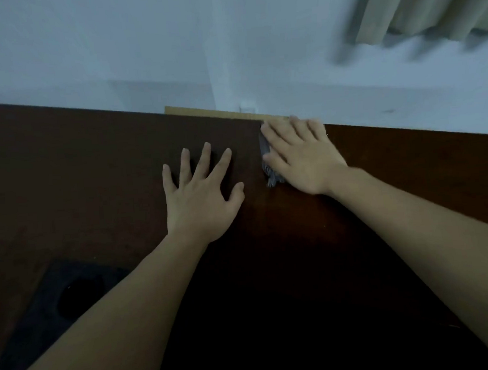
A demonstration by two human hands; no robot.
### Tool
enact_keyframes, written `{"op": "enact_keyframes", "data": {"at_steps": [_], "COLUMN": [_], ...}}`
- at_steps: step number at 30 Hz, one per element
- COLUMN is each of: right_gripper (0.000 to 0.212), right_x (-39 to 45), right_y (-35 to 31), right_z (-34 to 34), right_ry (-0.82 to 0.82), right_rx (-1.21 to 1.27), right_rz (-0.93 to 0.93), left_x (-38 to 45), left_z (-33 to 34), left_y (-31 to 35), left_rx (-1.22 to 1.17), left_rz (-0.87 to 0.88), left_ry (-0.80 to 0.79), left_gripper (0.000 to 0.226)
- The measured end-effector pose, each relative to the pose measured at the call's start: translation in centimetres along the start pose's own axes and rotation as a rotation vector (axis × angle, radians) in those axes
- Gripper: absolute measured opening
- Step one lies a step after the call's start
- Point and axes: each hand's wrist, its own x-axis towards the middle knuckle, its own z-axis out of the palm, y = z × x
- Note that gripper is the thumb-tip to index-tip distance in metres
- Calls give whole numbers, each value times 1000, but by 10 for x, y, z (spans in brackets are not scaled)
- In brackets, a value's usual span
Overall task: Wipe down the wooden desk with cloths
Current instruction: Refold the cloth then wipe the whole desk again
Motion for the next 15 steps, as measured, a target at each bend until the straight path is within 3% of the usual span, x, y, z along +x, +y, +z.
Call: {"op": "enact_keyframes", "data": {"at_steps": [8, 15], "right_gripper": [70, 76], "right_x": [-116, -59], "right_y": [-47, -30], "right_z": [14, 6], "right_ry": [-65, -33], "right_rx": [19, 25], "right_rz": [-207, -73], "left_x": [-3, 1], "left_z": [-2, -21], "left_y": [-6, -65], "left_rx": [-146, -79], "left_rz": [-32, 78], "left_ry": [77, -36], "left_gripper": [66, 63]}}
